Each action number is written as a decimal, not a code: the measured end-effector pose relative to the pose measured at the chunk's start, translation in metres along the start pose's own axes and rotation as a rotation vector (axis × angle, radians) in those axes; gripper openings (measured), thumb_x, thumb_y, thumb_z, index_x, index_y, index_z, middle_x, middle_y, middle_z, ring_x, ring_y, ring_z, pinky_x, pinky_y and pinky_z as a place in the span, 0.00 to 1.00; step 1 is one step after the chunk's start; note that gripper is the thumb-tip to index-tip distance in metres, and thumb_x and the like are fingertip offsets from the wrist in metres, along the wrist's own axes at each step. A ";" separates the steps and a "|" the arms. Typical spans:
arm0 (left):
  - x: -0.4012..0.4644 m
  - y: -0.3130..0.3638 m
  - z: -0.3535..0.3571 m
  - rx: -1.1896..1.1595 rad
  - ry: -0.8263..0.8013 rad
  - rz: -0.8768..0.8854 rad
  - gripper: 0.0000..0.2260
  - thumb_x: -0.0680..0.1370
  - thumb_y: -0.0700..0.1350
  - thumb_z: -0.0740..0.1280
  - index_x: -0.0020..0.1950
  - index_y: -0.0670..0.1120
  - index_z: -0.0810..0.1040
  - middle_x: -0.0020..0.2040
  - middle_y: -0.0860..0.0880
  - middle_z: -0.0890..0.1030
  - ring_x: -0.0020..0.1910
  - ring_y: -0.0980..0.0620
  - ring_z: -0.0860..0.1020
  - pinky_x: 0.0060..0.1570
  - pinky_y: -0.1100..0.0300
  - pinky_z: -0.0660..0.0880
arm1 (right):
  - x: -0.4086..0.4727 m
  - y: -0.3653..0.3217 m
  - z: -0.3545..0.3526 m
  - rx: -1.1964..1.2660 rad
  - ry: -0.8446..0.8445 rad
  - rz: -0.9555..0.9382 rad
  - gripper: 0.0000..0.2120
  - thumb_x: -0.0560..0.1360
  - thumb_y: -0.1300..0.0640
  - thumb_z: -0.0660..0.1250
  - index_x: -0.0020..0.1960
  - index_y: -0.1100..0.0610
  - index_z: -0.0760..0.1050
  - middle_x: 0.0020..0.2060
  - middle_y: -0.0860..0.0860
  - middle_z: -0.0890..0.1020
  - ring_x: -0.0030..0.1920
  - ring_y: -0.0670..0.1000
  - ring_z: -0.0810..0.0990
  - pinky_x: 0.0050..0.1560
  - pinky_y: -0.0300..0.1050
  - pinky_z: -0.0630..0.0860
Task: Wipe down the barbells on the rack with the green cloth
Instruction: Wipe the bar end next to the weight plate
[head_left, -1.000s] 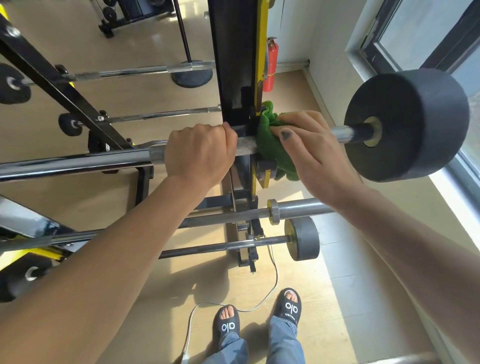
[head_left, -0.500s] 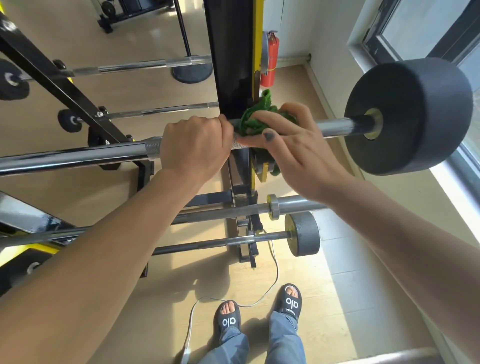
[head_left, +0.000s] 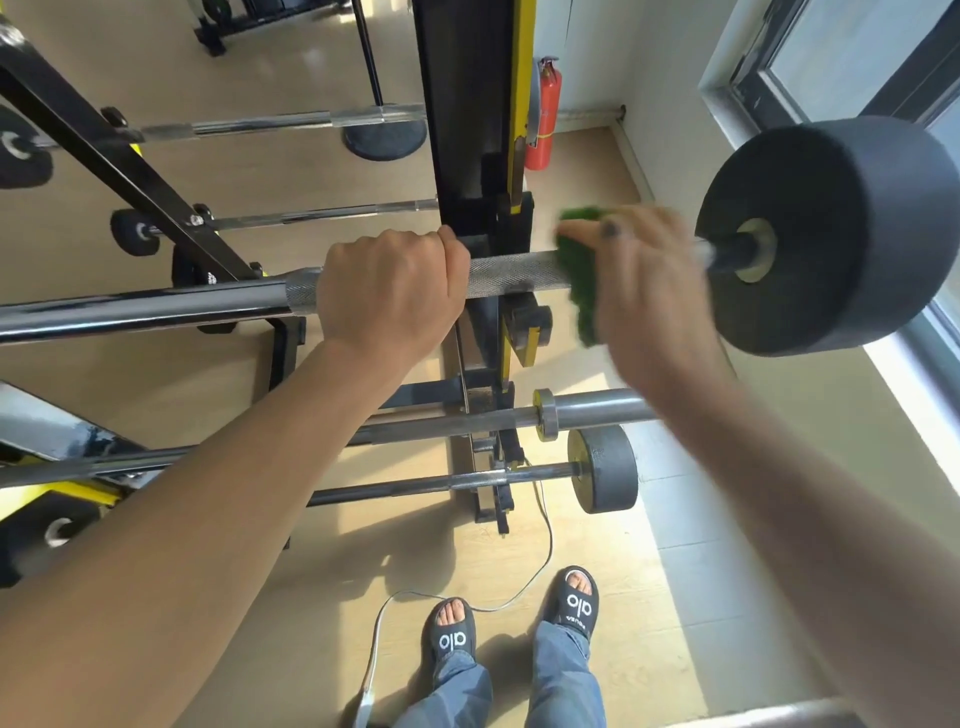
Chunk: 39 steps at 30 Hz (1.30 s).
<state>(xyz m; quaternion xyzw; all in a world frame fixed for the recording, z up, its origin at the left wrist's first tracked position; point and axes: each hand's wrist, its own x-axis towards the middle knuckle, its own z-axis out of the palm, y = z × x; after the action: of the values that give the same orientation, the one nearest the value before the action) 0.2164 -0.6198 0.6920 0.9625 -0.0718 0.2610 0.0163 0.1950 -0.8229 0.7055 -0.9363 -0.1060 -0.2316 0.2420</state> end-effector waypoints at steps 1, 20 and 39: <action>0.000 0.000 0.001 -0.012 -0.011 0.012 0.26 0.84 0.51 0.51 0.32 0.43 0.74 0.26 0.48 0.70 0.23 0.50 0.67 0.31 0.63 0.61 | -0.002 -0.014 0.008 0.049 -0.004 -0.007 0.21 0.82 0.56 0.49 0.58 0.59 0.81 0.52 0.54 0.82 0.55 0.53 0.72 0.50 0.39 0.61; 0.001 -0.004 -0.003 -0.049 -0.012 0.031 0.26 0.84 0.50 0.52 0.33 0.41 0.78 0.26 0.47 0.70 0.24 0.48 0.68 0.31 0.62 0.63 | 0.010 0.047 -0.009 -0.324 0.057 0.049 0.21 0.82 0.50 0.47 0.46 0.58 0.75 0.43 0.56 0.78 0.49 0.60 0.72 0.44 0.50 0.63; 0.000 0.002 -0.001 0.001 0.065 0.017 0.27 0.83 0.50 0.51 0.31 0.41 0.78 0.26 0.48 0.67 0.24 0.49 0.64 0.31 0.62 0.58 | 0.039 0.014 -0.006 -0.488 -0.126 0.215 0.25 0.84 0.51 0.47 0.32 0.58 0.67 0.28 0.54 0.70 0.29 0.55 0.66 0.41 0.50 0.65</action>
<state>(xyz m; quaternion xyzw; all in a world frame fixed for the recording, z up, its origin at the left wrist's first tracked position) 0.2156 -0.6222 0.6923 0.9529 -0.0795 0.2924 0.0159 0.2315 -0.8345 0.7234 -0.9853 0.0381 -0.1646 0.0256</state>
